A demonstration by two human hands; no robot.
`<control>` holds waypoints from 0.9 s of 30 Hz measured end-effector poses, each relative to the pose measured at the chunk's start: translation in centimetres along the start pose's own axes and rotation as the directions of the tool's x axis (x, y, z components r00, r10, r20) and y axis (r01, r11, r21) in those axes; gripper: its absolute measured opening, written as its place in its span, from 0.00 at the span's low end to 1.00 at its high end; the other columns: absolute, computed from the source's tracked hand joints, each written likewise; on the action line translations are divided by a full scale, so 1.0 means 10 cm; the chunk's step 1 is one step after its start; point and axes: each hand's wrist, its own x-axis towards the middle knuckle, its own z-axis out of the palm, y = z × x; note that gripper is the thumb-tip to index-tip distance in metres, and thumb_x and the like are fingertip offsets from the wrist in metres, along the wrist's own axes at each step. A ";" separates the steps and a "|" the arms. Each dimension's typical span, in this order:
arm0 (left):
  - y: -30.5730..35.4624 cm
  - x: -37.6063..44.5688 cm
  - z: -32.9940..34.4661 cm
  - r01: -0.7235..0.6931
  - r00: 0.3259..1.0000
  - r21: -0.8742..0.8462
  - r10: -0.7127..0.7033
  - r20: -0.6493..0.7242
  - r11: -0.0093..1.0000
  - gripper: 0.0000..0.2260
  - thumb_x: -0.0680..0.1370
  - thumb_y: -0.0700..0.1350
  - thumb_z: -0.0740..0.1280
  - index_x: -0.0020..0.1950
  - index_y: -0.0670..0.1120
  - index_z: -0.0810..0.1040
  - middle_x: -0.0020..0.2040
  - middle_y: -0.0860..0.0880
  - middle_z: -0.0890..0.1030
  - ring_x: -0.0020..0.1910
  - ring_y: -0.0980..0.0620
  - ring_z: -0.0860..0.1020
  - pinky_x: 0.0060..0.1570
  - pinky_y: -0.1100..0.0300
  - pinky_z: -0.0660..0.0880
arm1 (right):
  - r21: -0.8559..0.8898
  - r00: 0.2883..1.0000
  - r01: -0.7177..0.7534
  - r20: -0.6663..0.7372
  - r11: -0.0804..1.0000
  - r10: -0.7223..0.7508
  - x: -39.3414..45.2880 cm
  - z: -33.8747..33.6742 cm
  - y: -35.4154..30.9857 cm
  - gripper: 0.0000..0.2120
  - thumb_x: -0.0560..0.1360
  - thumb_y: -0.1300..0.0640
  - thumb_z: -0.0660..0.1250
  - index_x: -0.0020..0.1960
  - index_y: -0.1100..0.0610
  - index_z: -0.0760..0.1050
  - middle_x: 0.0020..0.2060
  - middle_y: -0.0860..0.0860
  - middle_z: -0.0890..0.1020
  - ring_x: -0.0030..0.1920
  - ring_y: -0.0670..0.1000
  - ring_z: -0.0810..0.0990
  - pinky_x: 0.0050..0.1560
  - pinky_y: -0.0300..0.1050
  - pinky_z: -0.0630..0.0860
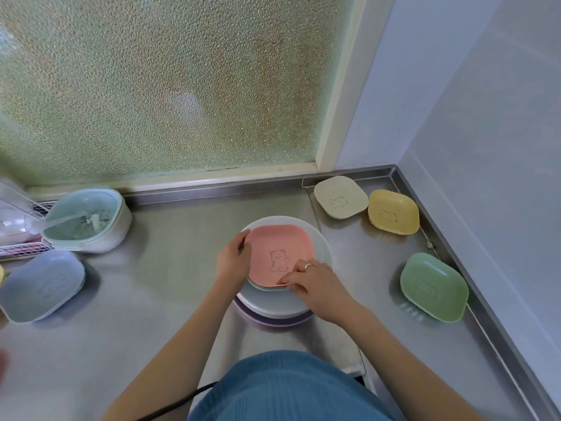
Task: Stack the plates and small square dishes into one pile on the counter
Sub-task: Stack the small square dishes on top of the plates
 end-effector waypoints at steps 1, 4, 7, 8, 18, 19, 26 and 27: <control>-0.01 0.00 0.00 -0.016 1.000 0.001 0.016 -0.004 1.000 0.17 0.79 0.43 0.57 0.67 0.49 0.74 0.61 0.49 0.79 0.57 0.48 0.76 0.57 0.56 0.72 | 0.014 1.000 0.002 0.009 1.000 -0.002 0.01 0.00 0.01 0.14 0.80 0.53 0.57 0.62 0.46 0.75 0.54 0.49 0.75 0.56 0.51 0.70 0.59 0.47 0.67; 0.00 -0.04 0.01 -0.047 0.998 0.014 0.048 -0.029 0.999 0.18 0.81 0.44 0.56 0.72 0.49 0.67 0.65 0.45 0.75 0.57 0.48 0.73 0.56 0.56 0.69 | 0.245 0.998 -0.023 -0.057 0.969 0.038 0.02 0.02 0.03 0.12 0.77 0.52 0.63 0.59 0.46 0.77 0.52 0.47 0.74 0.52 0.47 0.74 0.56 0.42 0.71; -0.04 -0.02 -0.03 0.060 0.993 0.010 -0.059 -0.097 0.998 0.24 0.81 0.52 0.55 0.77 0.56 0.53 0.76 0.44 0.59 0.74 0.42 0.58 0.73 0.46 0.55 | 0.492 0.891 -0.106 -0.339 0.864 0.302 -0.01 0.07 0.11 0.15 0.75 0.53 0.65 0.62 0.48 0.73 0.56 0.47 0.72 0.53 0.46 0.74 0.55 0.40 0.73; -0.06 -0.01 -0.04 0.147 0.985 0.007 -0.146 -0.088 0.989 0.25 0.81 0.55 0.53 0.77 0.58 0.50 0.77 0.44 0.56 0.75 0.41 0.57 0.74 0.45 0.53 | 0.535 0.821 -0.158 -0.397 0.830 0.411 -0.02 0.10 0.16 0.16 0.75 0.54 0.65 0.63 0.50 0.72 0.57 0.49 0.72 0.56 0.49 0.73 0.57 0.44 0.73; -0.04 0.01 0.00 0.584 0.808 -0.304 -0.504 0.306 0.753 0.28 0.76 0.66 0.52 0.68 0.48 0.66 0.57 0.44 0.78 0.44 0.45 0.78 0.34 0.55 0.73 | 0.877 0.756 -0.362 0.078 0.316 0.650 -0.15 0.40 0.42 0.17 0.79 0.50 0.58 0.67 0.50 0.65 0.62 0.50 0.74 0.61 0.52 0.73 0.64 0.52 0.70; -0.02 0.02 0.04 0.586 0.804 -0.303 -0.494 0.331 0.751 0.30 0.75 0.67 0.52 0.68 0.49 0.66 0.58 0.43 0.78 0.46 0.44 0.78 0.34 0.55 0.75 | 0.880 0.743 -0.359 0.067 0.312 0.666 -0.16 0.41 0.46 0.18 0.79 0.50 0.58 0.68 0.50 0.64 0.62 0.50 0.74 0.61 0.52 0.73 0.65 0.53 0.69; 0.15 -0.04 0.49 0.550 0.796 -0.213 -0.431 0.425 0.807 0.31 0.69 0.69 0.55 0.69 0.57 0.62 0.62 0.45 0.75 0.56 0.42 0.77 0.52 0.41 0.77 | 0.867 0.647 -0.384 0.009 0.316 0.762 -0.28 0.18 0.89 0.21 0.81 0.50 0.54 0.71 0.55 0.62 0.64 0.53 0.72 0.57 0.51 0.71 0.59 0.47 0.67; 0.20 -0.06 0.54 0.529 0.811 -0.218 -0.414 0.413 0.820 0.26 0.74 0.65 0.54 0.70 0.57 0.60 0.63 0.46 0.74 0.56 0.42 0.76 0.54 0.42 0.76 | 0.853 0.636 -0.399 -0.007 0.336 0.772 -0.29 0.17 0.96 0.21 0.81 0.50 0.54 0.71 0.56 0.62 0.66 0.54 0.72 0.58 0.51 0.71 0.60 0.47 0.67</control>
